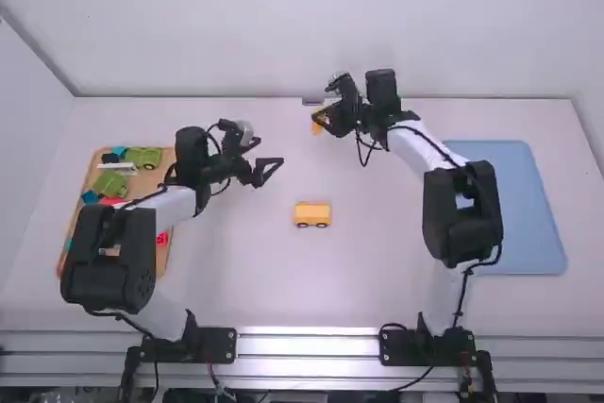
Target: Assemble lego blocks to make yellow taxi
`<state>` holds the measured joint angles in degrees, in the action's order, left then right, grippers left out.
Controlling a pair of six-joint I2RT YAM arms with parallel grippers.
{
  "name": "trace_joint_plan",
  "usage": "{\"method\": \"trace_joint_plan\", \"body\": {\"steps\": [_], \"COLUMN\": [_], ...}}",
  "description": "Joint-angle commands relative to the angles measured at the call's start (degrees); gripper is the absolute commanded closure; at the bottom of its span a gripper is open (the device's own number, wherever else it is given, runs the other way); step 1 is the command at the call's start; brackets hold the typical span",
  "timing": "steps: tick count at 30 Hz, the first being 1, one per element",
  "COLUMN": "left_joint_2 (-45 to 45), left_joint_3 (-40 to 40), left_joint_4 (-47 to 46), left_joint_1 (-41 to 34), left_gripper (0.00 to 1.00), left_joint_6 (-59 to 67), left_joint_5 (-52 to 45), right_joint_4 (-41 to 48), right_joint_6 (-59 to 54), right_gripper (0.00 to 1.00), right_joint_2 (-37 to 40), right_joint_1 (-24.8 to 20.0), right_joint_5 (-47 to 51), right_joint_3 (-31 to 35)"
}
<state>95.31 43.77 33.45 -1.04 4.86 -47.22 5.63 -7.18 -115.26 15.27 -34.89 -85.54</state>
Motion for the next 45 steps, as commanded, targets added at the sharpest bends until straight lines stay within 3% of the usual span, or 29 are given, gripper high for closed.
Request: {"method": "trace_joint_plan", "body": {"steps": [1,4,5,8,12,15,24,29,35,36,45], "left_joint_2": [0.4,0.4,0.4,0.4,0.4,0.4,0.4,0.4,0.4,0.4,0.4], "left_joint_3": [1.2,1.3,1.3,2.6,3.9,5.2,6.2,6.2,6.2,6.2,6.2], "left_joint_4": [-0.3,0.5,0.5,-1.1,-2.5,-4.4,-6.6,-6.7,-7.2,-7.3,-7.4], "left_joint_1": [-0.2,0.0,0.0,0.5,0.3,0.4,0.7,0.7,0.6,0.6,0.6], "left_gripper": [0.01,0.01,0.01,0.01,0.01,0.01,0.01,0.01,0.01,0.01,0.01], "left_joint_6": [2.5,2.5,2.5,2.5,2.5,2.5,4.0,4.0,4.0,4.0,4.0], "left_joint_5": [6.2,6.3,6.3,6.4,6.4,6.4,6.1,6.1,6.1,6.1,6.1], "right_joint_4": [6.2,20.2,20.2,36.3,44.1,43.1,35.1,34.5,27.7,27.3,24.6], "right_joint_6": [-7.7,-15.8,-15.8,-25.9,-35.4,-41.7,-45.2,-46.1,-48.4,-48.4,-49.9], "right_gripper": [0.89,0.87,0.87,0.86,0.87,0.87,0.87,0.82,0.78,0.73,0.6], "right_joint_2": [7.4,8.9,8.9,8.7,8.8,8.8,8.8,8.8,8.8,8.8,8.8], "right_joint_1": [2.9,4.8,4.8,5.8,6.3,7.8,12.0,12.4,9.7,9.3,9.2], "right_joint_5": [20.2,28.4,28.4,30.2,29.2,29.2,36.2,36.9,35.7,35.1,31.7], "right_joint_3": [-1.5,-1.5,-1.5,-1.5,0.1,4.2,17.3,19.4,23.3,23.5,24.0]}}
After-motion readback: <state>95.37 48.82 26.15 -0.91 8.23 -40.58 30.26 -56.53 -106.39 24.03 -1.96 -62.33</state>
